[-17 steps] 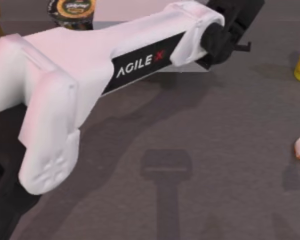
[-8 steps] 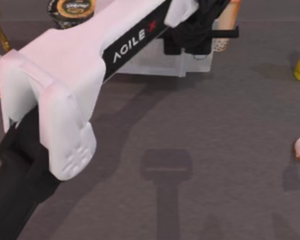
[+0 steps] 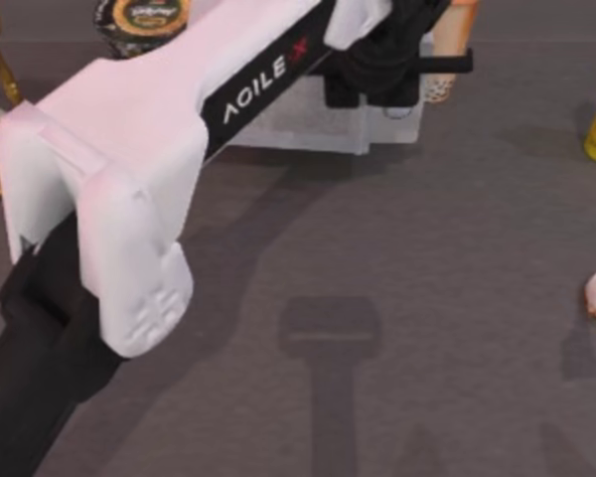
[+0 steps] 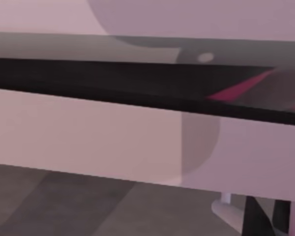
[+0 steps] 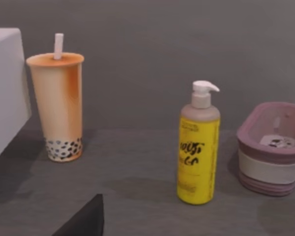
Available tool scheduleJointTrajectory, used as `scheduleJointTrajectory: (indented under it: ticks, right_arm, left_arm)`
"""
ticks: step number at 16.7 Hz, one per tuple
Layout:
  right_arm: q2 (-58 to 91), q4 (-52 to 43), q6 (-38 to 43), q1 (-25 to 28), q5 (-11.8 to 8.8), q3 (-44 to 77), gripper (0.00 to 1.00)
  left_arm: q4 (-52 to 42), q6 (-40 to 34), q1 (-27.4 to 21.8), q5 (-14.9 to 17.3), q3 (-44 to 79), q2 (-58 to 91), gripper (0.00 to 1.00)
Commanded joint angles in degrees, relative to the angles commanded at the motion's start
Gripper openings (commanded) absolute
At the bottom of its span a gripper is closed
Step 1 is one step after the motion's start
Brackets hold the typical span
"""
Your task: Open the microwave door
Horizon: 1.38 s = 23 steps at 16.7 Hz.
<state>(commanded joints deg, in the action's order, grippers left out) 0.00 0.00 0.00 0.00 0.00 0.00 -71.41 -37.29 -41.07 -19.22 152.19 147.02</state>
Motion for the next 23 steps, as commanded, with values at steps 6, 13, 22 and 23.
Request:
scheduleJointTrajectory:
  ticks: [6, 13, 22, 23]
  right_arm:
    - [0.0, 0.0, 0.0, 0.0, 0.0, 0.0, 1.0]
    - [0.0, 0.0, 0.0, 0.0, 0.0, 0.0, 1.0]
    - [0.0, 0.0, 0.0, 0.0, 0.0, 0.0, 1.0]
    - [0.0, 0.0, 0.0, 0.0, 0.0, 0.0, 1.0]
  left_arm:
    - [0.0, 0.0, 0.0, 0.0, 0.0, 0.0, 0.0]
    - [0.0, 0.0, 0.0, 0.0, 0.0, 0.0, 0.0]
    - [0.47, 0.07, -0.46, 0.22, -0.74, 0.01, 0.0]
    - [1.05, 0.36, -0.41, 0.31, -1.87, -0.63, 0.0]
